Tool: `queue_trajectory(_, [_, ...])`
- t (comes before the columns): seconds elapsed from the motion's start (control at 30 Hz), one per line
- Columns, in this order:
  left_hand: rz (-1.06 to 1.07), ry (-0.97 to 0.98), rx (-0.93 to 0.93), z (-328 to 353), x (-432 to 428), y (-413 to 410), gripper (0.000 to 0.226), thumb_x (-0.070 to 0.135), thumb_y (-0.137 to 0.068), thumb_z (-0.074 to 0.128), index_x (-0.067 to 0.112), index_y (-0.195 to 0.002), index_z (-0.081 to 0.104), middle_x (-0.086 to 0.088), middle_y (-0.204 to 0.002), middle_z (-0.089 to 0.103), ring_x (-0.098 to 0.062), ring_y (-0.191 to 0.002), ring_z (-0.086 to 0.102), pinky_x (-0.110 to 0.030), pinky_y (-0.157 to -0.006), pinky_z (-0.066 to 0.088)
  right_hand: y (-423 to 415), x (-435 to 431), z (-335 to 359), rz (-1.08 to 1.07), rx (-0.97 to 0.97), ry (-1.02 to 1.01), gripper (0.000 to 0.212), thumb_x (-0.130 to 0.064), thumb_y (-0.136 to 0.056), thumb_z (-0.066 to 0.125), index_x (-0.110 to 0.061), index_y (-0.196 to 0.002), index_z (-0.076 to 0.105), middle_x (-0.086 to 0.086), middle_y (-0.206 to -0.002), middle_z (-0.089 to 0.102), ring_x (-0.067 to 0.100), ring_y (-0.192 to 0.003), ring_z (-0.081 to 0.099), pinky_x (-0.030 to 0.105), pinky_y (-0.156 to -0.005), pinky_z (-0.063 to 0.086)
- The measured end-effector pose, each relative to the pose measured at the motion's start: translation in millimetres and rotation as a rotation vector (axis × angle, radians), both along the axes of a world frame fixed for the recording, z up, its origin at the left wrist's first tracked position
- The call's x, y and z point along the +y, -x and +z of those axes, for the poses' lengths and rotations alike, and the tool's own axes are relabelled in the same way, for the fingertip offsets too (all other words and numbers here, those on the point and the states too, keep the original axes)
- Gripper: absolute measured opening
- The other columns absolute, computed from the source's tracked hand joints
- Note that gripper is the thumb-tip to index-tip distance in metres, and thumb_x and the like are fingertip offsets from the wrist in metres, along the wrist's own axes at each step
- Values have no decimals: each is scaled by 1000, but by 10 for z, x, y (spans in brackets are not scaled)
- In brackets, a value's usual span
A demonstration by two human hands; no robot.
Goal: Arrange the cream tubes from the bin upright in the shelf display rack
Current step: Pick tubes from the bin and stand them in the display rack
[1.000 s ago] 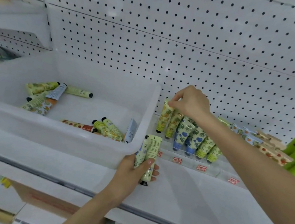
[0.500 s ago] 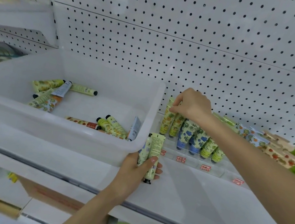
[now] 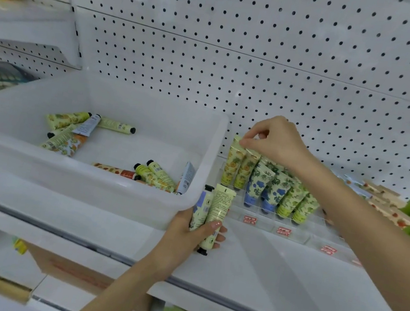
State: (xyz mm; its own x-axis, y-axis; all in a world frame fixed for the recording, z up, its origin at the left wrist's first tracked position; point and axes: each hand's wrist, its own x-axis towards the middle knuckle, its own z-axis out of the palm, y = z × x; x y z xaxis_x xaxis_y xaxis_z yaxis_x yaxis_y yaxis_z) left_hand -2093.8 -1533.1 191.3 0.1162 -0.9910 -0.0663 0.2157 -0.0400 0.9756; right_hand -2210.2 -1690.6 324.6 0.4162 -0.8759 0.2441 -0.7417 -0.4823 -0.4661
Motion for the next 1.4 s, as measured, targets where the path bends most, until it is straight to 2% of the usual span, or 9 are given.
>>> queue_trajectory(0.23, [9,-45,-89,72,33,101,23,14,-81,70,8,-103,66,-11,-93,74,-13,-76,71,-23,-59,52,429,679,-302,192,46,-366,16,-41,-86,63,-26,-92,66,-10,-44,54,6,-40,45,22,-45,37])
queue_trajectory(0.37, [-76,-4,-121,143,87,287,21,17,-79,72,13,-99,69,-12,-92,74,-16,-78,69,-23,-55,48,658,878,-409,181,-129,-531,30,-33,-88,63,-3,-88,64,0,-47,56,12,-35,46,23,-39,37])
queue_trajectory(0.47, [-121,6,-102,196,96,422,22,18,-80,71,10,-100,68,-15,-95,72,-17,-76,65,-21,-54,47,821,982,-372,144,-302,-594,27,-31,-83,67,-5,-85,66,5,-55,60,13,-42,51,24,-43,41])
queue_trajectory(0.63, [-291,-65,111,248,128,583,35,28,-74,65,11,-103,67,-11,-95,73,-14,-83,68,-23,-68,53,1034,1052,-336,90,-434,-559,35,-42,-71,69,-8,-78,66,7,-57,59,16,-48,51,23,-47,42])
queue_trajectory(0.8, [-284,-123,254,239,109,635,35,21,-74,65,7,-106,66,-13,-98,72,-17,-85,70,-25,-64,56,1246,1070,-330,95,-481,-546,8,-11,-89,59,-6,-94,64,1,-61,60,12,-52,53,18,-47,40])
queue_trajectory(0.93, [-244,-128,233,196,63,673,27,8,-76,69,4,-103,66,-13,-94,69,-19,-86,69,-26,-64,56,1403,1090,-389,59,-504,-593,23,-3,-89,58,-13,-110,57,4,-77,66,15,-66,63,23,-57,48])
queue_trajectory(1.03, [-188,-107,157,149,49,726,24,-1,-76,71,4,-99,67,-10,-89,66,-17,-81,65,-29,-66,57,1458,1091,-444,27,-528,-620,11,-2,-86,62,-5,-96,58,11,-85,71,19,-72,67,25,-61,52])
queue_trajectory(1.2, [-114,-54,26,112,53,720,23,-7,-75,72,3,-96,67,0,-74,68,-9,-67,65,-31,-69,59,1496,1061,-456,-37,-468,-584,11,-11,-82,69,-2,-77,66,5,-65,69,15,-64,68,20,-53,51])
queue_trajectory(1.4, [-97,-52,51,82,26,607,23,-5,-76,71,4,-97,69,-3,-82,70,-11,-72,66,-33,-71,59,1409,1016,-422,-89,-409,-489,15,-20,-74,77,-9,-66,71,-3,-50,54,7,-45,43,17,-44,36])
